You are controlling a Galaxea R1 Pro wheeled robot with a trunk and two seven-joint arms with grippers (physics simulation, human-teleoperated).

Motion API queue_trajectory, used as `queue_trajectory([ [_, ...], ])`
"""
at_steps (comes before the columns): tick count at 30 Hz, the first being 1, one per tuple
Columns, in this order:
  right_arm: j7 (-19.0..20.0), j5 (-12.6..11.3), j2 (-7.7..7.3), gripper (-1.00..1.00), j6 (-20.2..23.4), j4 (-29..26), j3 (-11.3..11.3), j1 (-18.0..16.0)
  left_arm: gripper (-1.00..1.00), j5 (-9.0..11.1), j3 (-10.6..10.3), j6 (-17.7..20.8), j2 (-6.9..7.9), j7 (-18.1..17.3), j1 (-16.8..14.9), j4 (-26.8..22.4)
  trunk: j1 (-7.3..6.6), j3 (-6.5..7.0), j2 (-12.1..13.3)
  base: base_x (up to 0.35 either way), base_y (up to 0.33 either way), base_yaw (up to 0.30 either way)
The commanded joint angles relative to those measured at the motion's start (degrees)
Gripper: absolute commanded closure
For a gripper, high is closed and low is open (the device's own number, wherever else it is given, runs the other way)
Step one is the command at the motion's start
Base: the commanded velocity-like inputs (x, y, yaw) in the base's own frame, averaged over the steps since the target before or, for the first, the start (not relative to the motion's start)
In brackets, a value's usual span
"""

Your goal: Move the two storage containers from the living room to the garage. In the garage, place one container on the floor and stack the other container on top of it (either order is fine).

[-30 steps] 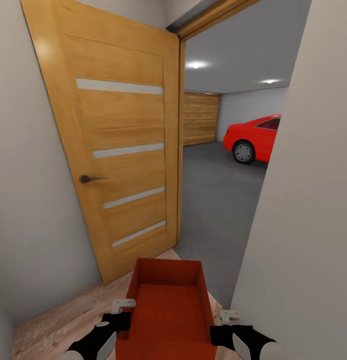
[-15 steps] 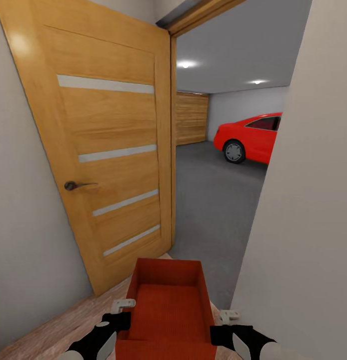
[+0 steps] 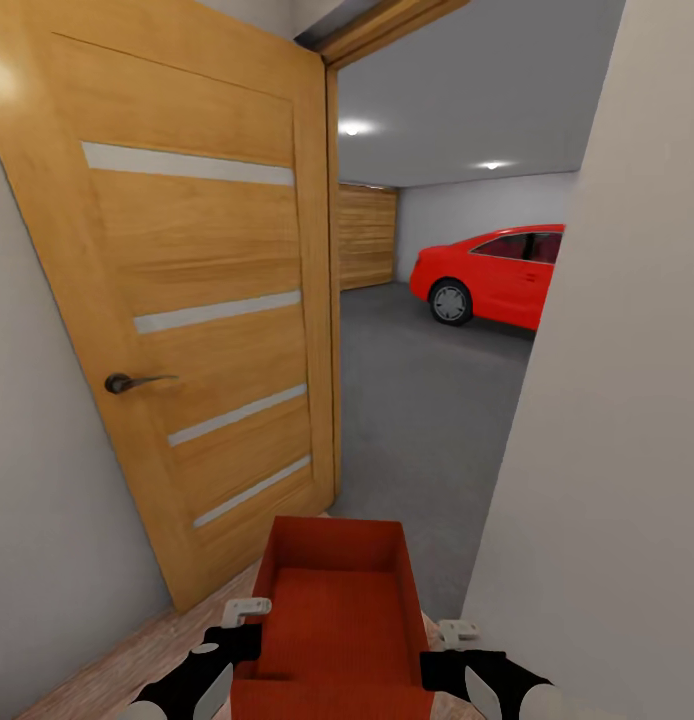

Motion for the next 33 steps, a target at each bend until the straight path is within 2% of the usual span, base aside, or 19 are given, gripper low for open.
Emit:
queue_trajectory([
  [1,0.2,0.3,-1.68,1.00,-1.4,-3.5,-1.1,0.0,1.00,1.3,-1.6,0.1,0.06,-1.4,0.0,0.1,0.01,-0.08,-0.1,0.019,0.026,-0.053],
  [7,0.2,0.3,-1.67,1.00,-1.4,-3.5,-1.1,-0.1,1.00,1.3,-1.6,0.1,0.06,-1.4,0.0,0.1,0.01,-0.08,-0.1,0.011,0.062,-0.175],
  [15,0.3,0.3,-1.69,1.00,-1.4,-3.5,-1.1,0.0,1.00,1.3,-1.6,0.1,0.05,-1.4,0.0,0.1,0.01,-0.08,-0.1,0.105,0.218,-0.259],
  [24,0.2,0.3,-1.69,1.00,-1.4,-3.5,-1.1,-0.1,1.00,1.3,-1.6,0.1,0.08,-1.4,0.0,0.1,0.01,-0.08,-0.1,0.114,0.112,-0.078],
  [33,0.2,0.3,-1.73,1.00,-1.4,-3.5,-1.1,-0.1,1.00,1.3,-1.6,0.1,0.05,-1.4,0.0,0.1,0.01,-0.08,-0.1,0.167,0.173,-0.205],
])
